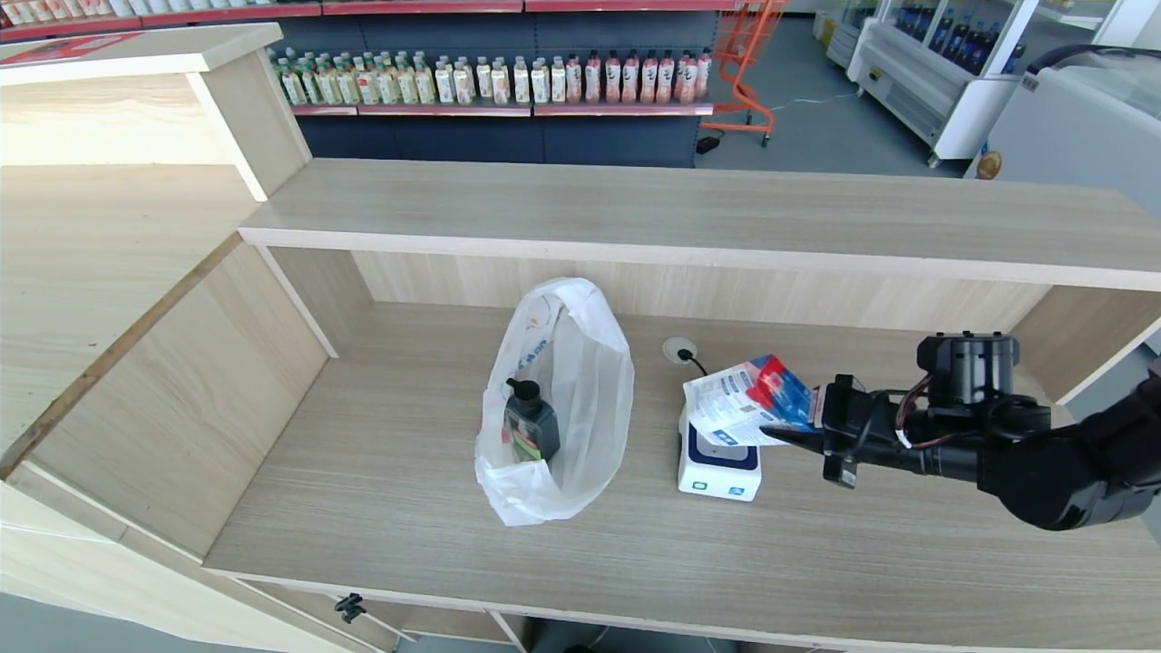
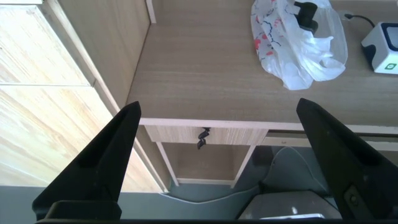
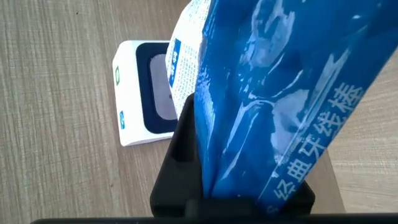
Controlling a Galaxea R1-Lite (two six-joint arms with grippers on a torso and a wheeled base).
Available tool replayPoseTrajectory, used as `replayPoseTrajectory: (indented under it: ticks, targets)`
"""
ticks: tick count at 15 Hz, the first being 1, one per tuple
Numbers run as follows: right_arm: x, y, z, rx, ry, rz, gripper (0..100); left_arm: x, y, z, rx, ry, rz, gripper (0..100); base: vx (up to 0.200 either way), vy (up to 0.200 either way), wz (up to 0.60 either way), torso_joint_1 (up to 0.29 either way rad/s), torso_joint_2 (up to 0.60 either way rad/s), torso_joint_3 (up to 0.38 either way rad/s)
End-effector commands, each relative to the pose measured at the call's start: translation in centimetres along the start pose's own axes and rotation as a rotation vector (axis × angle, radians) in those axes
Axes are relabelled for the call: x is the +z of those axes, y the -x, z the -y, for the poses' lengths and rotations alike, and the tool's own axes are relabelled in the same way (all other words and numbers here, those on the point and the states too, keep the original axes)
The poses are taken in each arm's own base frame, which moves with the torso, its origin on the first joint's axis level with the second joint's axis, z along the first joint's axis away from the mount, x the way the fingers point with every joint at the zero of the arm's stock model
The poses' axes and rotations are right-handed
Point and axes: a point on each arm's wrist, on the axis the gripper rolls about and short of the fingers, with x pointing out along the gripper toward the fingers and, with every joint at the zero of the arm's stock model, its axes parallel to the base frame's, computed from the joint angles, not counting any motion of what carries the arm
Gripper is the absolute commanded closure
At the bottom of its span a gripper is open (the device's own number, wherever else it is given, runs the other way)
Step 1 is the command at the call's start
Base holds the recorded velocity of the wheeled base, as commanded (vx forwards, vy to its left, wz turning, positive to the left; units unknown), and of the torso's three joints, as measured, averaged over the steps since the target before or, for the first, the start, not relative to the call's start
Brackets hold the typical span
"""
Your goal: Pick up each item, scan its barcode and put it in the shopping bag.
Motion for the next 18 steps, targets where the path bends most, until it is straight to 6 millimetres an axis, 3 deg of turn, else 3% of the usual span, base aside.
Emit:
replayPoseTrajectory:
  ticks: [1, 5, 14, 16, 18]
  targets:
    - [-1.0, -0.8, -0.9, 0.033, -0.025, -0.011, 100, 0.0, 0.0, 0.0, 0.000, 0.000, -0.002, 0, 0.000, 0.000, 0.00, 0.000, 0.00, 0.000]
    - [-1.5, -1.3, -1.0, 0.041, -0.030, 0.001, 100, 0.0, 0.0, 0.0, 0.000, 0.000, -0.002, 0, 0.000, 0.000, 0.00, 0.000, 0.00, 0.000]
    - [-0.5, -1.9, -0.1, 0.024, -0.066, 0.036, 100, 0.0, 0.0, 0.0, 0.000, 0.000, -0.002, 0, 0.000, 0.000, 0.00, 0.000, 0.00, 0.000]
    - [1.4, -0.8, 1.1, -0.014, -0.154, 0.068, 100, 0.0, 0.0, 0.0, 0.000, 0.000, -0.002, 0, 0.000, 0.000, 0.00, 0.000, 0.00, 0.000]
    - [5.1, 1.7, 2.4, -0.065, -0.369, 0.129, 100, 0.0, 0.0, 0.0, 0.000, 0.000, -0.002, 0, 0.000, 0.000, 0.00, 0.000, 0.00, 0.000]
